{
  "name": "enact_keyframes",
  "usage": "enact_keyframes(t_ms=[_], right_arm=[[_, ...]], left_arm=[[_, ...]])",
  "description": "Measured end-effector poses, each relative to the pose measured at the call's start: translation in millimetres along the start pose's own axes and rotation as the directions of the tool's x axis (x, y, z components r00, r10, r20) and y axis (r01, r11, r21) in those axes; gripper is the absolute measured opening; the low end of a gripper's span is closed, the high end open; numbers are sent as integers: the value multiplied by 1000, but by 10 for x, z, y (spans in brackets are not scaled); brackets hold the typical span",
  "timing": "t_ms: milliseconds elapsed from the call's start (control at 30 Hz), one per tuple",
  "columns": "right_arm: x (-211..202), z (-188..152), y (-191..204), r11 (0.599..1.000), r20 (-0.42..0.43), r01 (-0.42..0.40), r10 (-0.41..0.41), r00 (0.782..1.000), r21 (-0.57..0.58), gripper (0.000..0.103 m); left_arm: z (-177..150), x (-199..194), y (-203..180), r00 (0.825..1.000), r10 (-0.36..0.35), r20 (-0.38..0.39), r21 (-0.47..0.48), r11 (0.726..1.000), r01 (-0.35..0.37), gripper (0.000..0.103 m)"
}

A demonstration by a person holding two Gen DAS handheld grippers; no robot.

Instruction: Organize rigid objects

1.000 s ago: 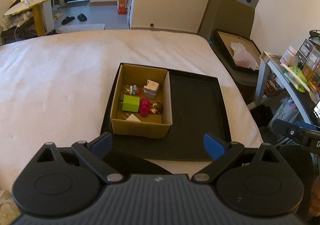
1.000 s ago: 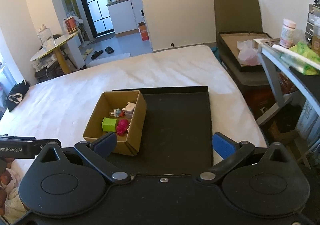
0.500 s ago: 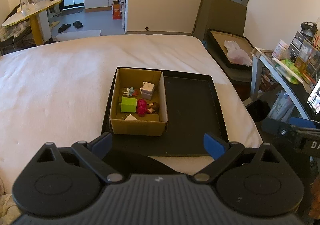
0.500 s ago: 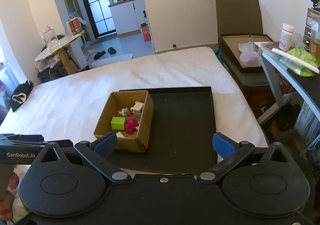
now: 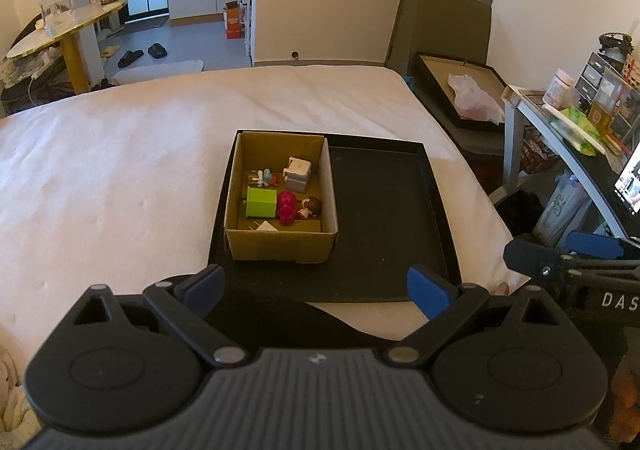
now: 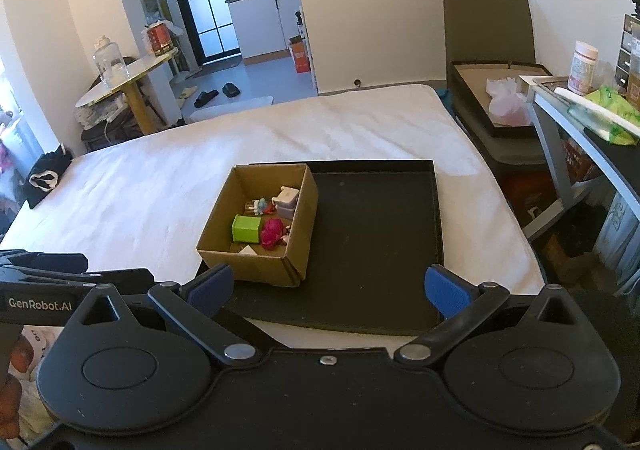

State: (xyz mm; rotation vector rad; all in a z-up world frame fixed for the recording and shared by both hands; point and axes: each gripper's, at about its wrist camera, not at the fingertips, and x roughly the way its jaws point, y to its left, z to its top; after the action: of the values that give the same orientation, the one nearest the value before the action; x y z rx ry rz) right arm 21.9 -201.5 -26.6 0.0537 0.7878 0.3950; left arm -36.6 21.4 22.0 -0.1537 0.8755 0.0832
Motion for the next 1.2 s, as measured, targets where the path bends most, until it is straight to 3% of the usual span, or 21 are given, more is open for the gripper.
enact_keyframes(t_ms=[1200], right_arm=[[-22, -39, 22, 999, -3, 16, -16, 1000, -36, 103]], left_arm=[[-16, -67, 158, 1000, 10, 16, -19, 1000, -10, 98]])
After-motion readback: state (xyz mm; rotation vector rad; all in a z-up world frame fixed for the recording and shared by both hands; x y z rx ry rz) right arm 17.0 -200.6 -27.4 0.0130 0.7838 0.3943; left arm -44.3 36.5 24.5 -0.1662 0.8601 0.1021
